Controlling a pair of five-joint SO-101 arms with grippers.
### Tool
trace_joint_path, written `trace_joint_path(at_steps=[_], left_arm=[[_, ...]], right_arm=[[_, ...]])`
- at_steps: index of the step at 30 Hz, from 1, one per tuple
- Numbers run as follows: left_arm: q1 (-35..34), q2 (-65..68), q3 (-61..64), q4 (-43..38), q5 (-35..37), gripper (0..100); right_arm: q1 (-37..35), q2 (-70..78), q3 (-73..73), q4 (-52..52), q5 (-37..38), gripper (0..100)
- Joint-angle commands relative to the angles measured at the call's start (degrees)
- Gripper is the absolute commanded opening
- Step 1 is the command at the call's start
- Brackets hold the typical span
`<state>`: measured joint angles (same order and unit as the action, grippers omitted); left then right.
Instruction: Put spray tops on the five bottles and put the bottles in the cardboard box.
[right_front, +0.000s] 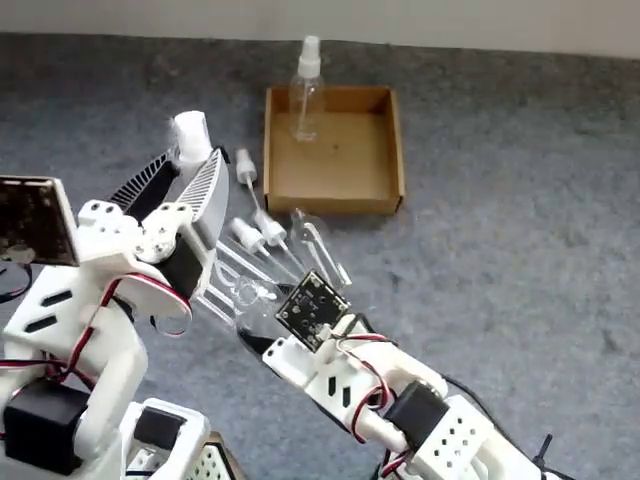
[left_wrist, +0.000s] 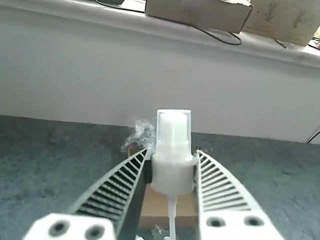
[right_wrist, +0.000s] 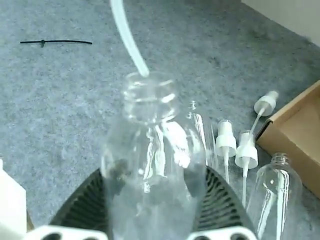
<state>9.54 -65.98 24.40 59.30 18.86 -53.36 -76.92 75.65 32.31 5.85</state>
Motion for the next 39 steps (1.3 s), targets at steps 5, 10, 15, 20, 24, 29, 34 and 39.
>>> trace_joint_path(at_steps=[5, 10, 15, 20, 24, 29, 34, 39], left_arm=[[1.63, -0.66, -0.75, -1.05, 0.79, 0], [7.34, -0.48, -0.75, -1.23, 0.79, 0], [8.84, -0.48, 1.89, -1.32, 0.62, 0], [7.96, -0.57, 3.47, -1.32, 0.44, 0], [5.14, -0.57, 2.95, -2.29, 0.53, 0], [2.77, -0.57, 7.16, -2.37, 0.53, 0], [2.24, -0.66, 8.22, -2.02, 0.62, 0], [2.07, -0.66, 8.31, 3.60, 0.62, 0]], right_arm=[[0.13, -0.04, -1.27, -1.80, -0.35, 0.3], [0.04, -0.04, -1.36, -1.80, -0.44, 0.3], [-0.04, -0.31, -1.36, -1.80, -0.53, 0.3], [-0.13, -0.31, -1.36, -1.80, -0.53, 0.3], [-0.13, -0.31, -1.36, -1.80, -0.62, 0.3], [0.04, -0.31, -1.19, -1.80, -0.62, 0.3], [0.13, -0.31, -1.36, -1.98, -0.62, 0.3], [0.13, -0.31, -1.54, -2.15, -0.70, 0.3]])
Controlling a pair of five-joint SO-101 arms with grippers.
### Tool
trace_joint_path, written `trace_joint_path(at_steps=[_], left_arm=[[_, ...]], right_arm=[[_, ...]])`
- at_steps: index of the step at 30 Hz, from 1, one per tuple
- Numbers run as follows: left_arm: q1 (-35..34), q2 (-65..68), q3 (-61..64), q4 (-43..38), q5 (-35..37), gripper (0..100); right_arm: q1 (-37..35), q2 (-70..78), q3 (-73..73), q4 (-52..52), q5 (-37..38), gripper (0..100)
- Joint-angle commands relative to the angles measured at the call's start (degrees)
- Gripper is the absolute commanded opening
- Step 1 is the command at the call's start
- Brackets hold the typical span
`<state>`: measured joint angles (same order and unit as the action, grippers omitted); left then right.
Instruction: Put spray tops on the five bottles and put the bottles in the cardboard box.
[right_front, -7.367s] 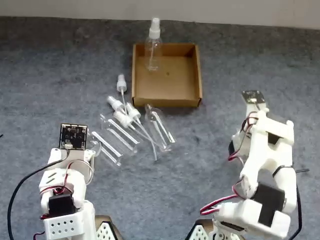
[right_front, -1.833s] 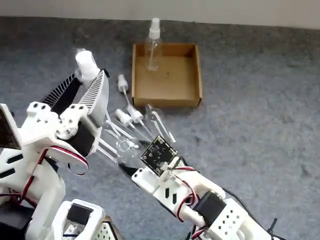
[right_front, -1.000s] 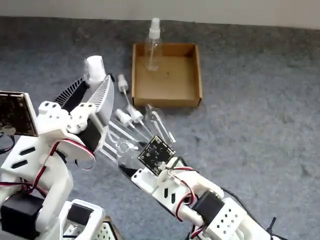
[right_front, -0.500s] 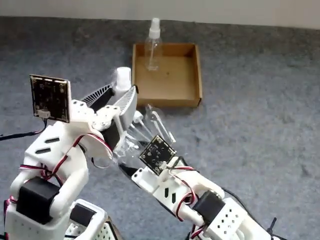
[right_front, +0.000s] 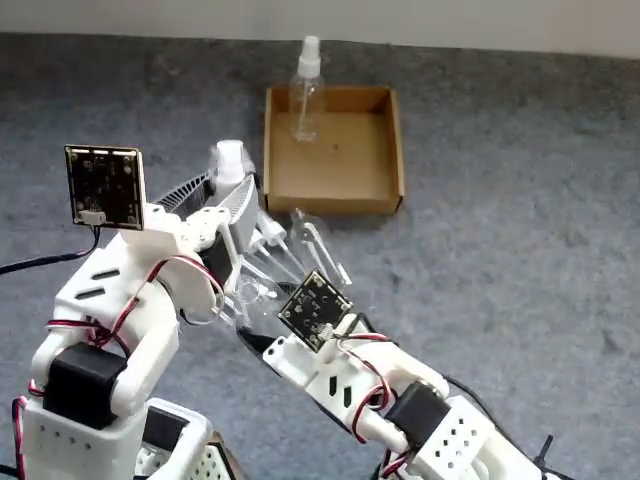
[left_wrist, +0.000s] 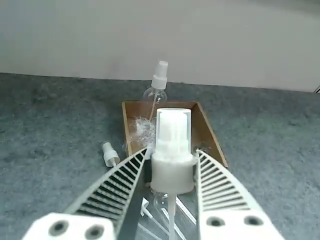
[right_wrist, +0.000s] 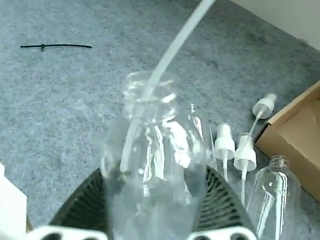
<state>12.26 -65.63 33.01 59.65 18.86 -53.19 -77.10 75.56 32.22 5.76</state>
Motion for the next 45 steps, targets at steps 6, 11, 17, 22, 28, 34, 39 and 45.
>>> trace_joint_path(at_steps=[6, 11, 17, 22, 28, 34, 39, 45], left_arm=[[-0.66, -2.68, 2.59, 7.74, 0.35, 0], [-0.40, -11.38, 8.66, 6.59, 0.26, 0], [1.19, -21.14, 17.19, 1.23, -4.57, 0], [5.32, -24.40, 21.14, 0.79, -4.92, 0], [5.23, -24.40, 21.41, 0.79, -4.92, 1], [5.14, -24.84, 21.23, 1.14, -5.01, 14], [5.14, -24.84, 18.51, 0.88, -5.01, 14], [3.82, -24.40, 11.74, 0.79, -6.59, 14]], right_arm=[[-0.04, 0.22, -3.47, -2.15, -0.62, 0.3], [0.22, 0.31, -6.64, -2.15, -0.62, 0.3], [4.97, 0.40, -7.60, -2.15, -0.62, 0.3], [5.32, 4.44, -11.03, -2.15, -0.62, 0.3], [5.32, 13.49, -16.31, -2.15, -0.62, 0.3], [5.32, 14.29, -18.68, -2.15, -4.22, 0.3], [5.41, 14.29, -18.51, -2.15, -4.31, 0.3], [5.41, 14.37, -16.66, -2.15, -4.22, 0.3]])
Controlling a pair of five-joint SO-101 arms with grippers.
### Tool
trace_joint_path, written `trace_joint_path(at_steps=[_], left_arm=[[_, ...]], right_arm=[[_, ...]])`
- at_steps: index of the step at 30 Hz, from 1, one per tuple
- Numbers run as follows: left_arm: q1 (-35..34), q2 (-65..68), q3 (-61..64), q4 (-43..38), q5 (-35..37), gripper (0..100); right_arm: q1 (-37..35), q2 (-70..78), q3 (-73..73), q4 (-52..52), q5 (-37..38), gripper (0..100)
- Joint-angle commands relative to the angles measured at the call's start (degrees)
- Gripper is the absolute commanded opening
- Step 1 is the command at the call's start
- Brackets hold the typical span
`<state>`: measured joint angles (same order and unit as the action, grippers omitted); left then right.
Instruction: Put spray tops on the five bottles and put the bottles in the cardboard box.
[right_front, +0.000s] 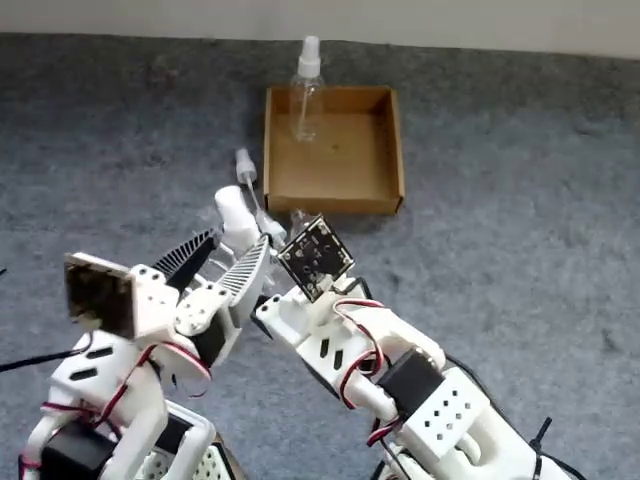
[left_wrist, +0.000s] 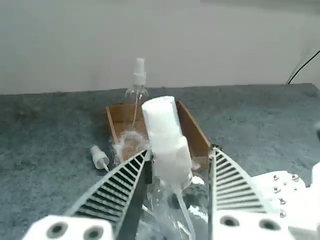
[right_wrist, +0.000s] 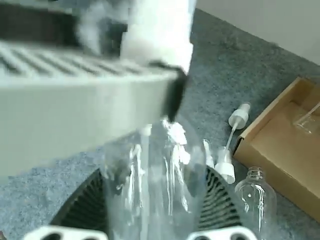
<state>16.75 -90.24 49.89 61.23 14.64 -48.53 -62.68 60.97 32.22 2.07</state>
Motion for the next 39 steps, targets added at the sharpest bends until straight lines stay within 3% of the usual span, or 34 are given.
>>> trace_joint_path(at_steps=[1, 11, 17, 24, 39], left_arm=[[-1.63, 0.31, -5.93, -0.88, -3.16, 14], [-7.96, 0.84, -6.37, -9.32, -4.04, 8], [-9.89, 12.44, -9.01, -12.84, -4.04, 8], [-9.54, 19.12, -13.49, -12.57, -4.31, 8], [-7.25, 14.02, -9.45, -5.63, -6.77, 8]], right_arm=[[0.75, -0.04, -1.63, -2.15, -0.53, 0.3], [0.75, 0.04, -0.84, -2.15, -0.53, 0.3], [0.75, -0.04, -0.84, -2.07, -0.53, 0.3], [0.75, 0.04, -0.84, -2.07, -0.53, 0.3], [3.82, 0.04, -0.92, -2.07, -0.79, 0.3]])
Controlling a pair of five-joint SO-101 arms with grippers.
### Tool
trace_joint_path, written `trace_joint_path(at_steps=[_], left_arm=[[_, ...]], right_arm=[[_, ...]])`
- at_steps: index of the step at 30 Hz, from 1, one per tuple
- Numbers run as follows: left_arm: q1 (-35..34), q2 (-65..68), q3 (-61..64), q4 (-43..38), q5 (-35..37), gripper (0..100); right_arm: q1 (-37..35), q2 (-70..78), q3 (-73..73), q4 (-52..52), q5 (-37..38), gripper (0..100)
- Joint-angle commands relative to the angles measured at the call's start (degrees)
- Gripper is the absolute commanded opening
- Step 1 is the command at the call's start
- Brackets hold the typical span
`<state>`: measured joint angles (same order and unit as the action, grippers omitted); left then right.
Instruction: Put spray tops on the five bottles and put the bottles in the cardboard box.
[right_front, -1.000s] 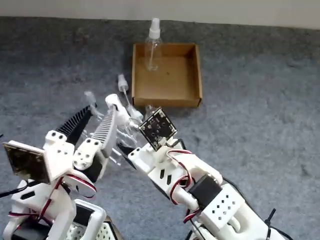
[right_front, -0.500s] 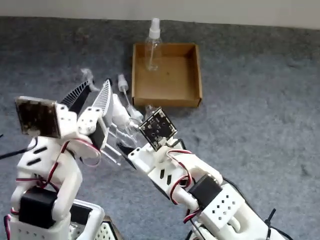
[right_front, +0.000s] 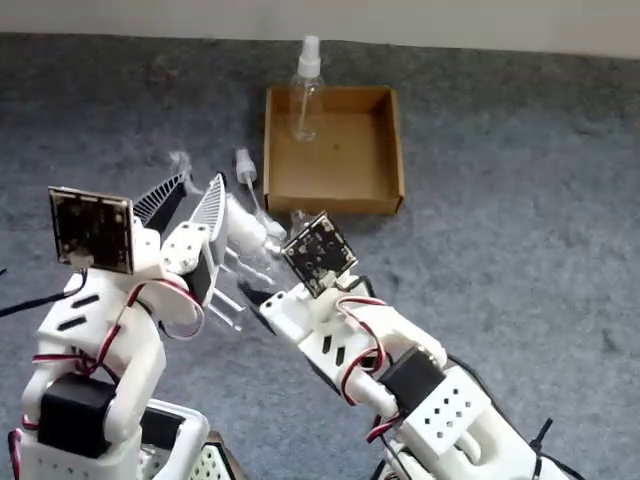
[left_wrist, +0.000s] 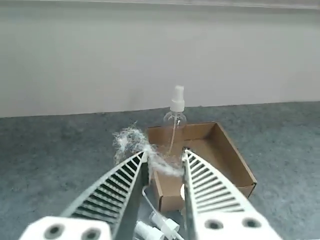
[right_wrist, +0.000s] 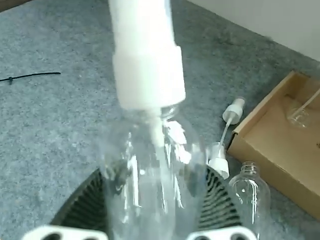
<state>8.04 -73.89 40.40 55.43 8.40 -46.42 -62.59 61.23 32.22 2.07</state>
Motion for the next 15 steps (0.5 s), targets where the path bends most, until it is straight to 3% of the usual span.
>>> trace_joint_path(at_steps=[1, 5, 9, 15], left_arm=[[1.36, -2.95, 0.13, 0.18, -0.53, 8], [0.57, -5.14, -0.57, 0.09, -0.70, 8], [-8.92, -7.25, -1.63, 0.35, -0.18, 8], [-12.35, -10.42, 9.19, 0.18, -0.53, 8]], right_arm=[[1.71, -0.04, -1.19, -2.07, -0.79, 0.3], [1.63, 0.04, -1.19, -2.07, -0.79, 0.3], [4.97, 0.13, -1.63, -2.07, -0.79, 0.3], [10.68, 0.75, -5.41, -2.86, -0.70, 0.3]])
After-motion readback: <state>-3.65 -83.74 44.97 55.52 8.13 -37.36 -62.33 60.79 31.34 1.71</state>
